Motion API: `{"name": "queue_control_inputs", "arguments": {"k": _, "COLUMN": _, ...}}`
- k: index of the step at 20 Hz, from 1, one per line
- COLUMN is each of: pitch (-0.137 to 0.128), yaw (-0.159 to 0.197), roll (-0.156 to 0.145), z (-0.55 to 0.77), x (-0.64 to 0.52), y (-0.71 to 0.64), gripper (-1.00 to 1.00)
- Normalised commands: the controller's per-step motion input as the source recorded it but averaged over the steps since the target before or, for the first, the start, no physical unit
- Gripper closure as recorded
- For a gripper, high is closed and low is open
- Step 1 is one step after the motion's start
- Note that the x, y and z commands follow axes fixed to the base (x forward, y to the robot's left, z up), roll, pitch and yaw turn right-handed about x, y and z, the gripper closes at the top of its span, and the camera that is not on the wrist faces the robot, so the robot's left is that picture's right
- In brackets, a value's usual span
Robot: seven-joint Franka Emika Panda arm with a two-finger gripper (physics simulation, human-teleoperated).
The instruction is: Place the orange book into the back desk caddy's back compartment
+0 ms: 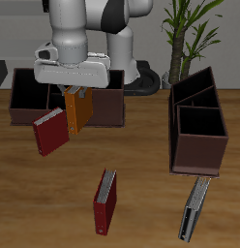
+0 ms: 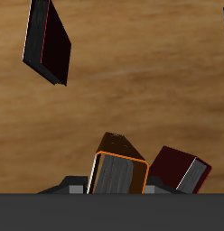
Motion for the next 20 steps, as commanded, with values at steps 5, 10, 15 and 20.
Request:
{"name": "queue_control_inputs", "arguments": {"k": 5, "pitch": -0.001, "yaw": 0.017, "roll": 0.115, "z": 0.31, "x": -0.37, "y": -0.06, "gripper": 1.0}}
{"name": "queue_control_inputs", "arguments": {"k": 10, "pitch": -0.008, "yaw": 0.08, "roll": 0.063, "z": 0.23, "x": -0.25, "y": -0.15, "gripper": 1.0}}
{"name": "queue_control_inputs", "arguments": {"k": 15, "pitch": -0.078, "yaw": 0.114, "roll": 0.056, "z": 0.33, "x": -0.38, "y": -0.63, "gripper": 1.0}}
{"name": "queue_control_inputs", "arguments": {"k": 20, "pitch": -0.046, "yaw": 0.023, "roll": -0.04, "z": 0.15, "x": -0.24, "y": -0.52, "gripper": 1.0}}
